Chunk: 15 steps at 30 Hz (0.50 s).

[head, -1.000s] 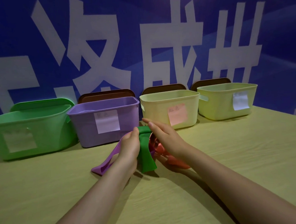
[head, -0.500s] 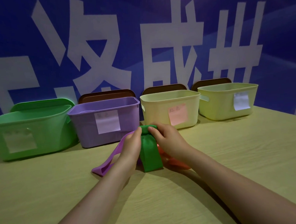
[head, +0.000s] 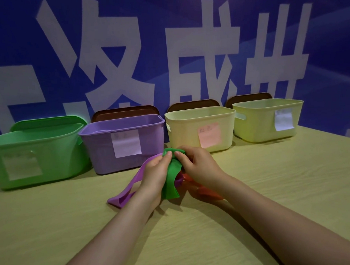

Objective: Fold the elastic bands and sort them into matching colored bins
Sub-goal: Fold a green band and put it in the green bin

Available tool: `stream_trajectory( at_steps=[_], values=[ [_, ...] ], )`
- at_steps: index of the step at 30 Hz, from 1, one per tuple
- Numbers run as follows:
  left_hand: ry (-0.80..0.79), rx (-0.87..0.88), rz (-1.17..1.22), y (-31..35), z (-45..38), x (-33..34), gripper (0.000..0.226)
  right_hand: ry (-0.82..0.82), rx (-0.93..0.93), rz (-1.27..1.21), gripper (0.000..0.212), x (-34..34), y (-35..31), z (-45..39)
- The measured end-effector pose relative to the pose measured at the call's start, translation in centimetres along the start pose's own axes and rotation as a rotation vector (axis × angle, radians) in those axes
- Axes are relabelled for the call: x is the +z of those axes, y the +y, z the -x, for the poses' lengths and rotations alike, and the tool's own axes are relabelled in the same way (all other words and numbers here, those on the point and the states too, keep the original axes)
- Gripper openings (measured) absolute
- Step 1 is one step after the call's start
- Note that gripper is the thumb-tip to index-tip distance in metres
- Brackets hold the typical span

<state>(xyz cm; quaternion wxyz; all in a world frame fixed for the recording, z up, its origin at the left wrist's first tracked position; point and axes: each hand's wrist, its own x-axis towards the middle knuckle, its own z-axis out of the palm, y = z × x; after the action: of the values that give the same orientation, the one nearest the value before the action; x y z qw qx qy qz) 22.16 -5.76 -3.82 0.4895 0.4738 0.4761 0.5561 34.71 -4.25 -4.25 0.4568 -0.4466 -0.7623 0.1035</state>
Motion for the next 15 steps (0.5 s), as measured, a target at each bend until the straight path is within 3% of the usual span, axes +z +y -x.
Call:
stream_trajectory(
  at_steps=[11,15],
  values=[
    [0.026,-0.104,0.049,-0.19,-0.09,0.63,0.024,0.022,0.155,-0.208,0.022,-0.4,-0.56,-0.12],
    [0.098,0.007,-0.042,-0.19,-0.2,0.94,0.021,0.065,0.151,-0.181,0.021,-0.24,-0.3,-0.33]
  ],
)
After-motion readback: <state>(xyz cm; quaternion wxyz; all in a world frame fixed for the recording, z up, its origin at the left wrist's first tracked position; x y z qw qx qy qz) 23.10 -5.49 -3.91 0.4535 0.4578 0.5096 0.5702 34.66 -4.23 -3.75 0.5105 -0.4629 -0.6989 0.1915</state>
